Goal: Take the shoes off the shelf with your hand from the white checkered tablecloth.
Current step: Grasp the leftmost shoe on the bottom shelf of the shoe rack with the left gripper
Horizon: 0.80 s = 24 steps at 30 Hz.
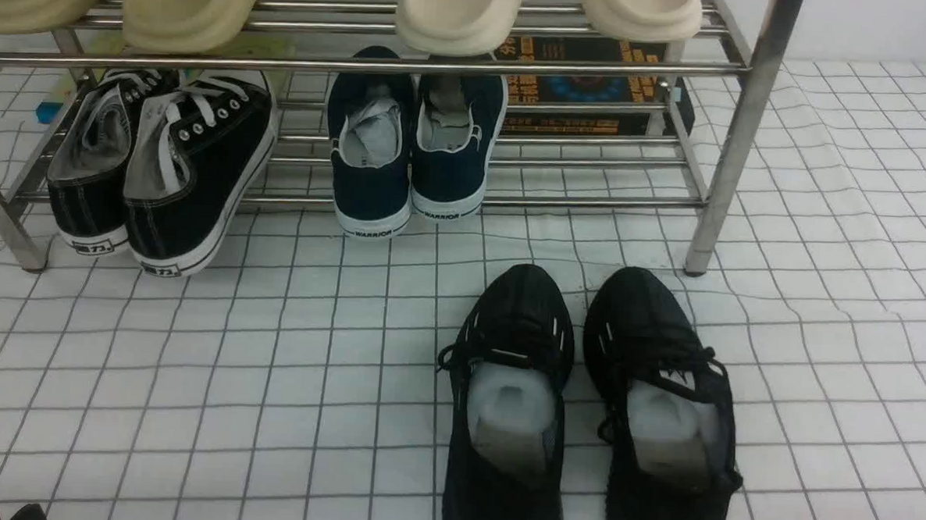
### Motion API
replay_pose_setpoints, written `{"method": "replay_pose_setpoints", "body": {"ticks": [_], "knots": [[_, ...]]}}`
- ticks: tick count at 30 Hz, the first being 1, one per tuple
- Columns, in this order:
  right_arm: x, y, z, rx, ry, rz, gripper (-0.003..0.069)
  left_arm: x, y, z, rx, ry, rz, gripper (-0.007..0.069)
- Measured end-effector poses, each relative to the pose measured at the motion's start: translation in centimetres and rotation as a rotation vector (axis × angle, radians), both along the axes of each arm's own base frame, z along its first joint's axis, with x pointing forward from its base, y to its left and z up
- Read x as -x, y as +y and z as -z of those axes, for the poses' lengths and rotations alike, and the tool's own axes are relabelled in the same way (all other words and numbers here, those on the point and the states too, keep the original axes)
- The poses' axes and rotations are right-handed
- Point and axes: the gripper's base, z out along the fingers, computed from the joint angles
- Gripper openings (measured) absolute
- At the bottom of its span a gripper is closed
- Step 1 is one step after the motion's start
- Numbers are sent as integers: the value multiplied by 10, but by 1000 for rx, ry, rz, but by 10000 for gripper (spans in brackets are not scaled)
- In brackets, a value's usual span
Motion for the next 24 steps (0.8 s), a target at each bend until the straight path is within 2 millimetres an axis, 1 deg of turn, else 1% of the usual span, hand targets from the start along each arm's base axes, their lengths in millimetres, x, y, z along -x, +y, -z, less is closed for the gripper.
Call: {"method": "replay_pose_setpoints", "body": {"ticks": [24], "knots": [[0,0,0,0,0,0,180,0,0,0,0,0,0,239]]}}
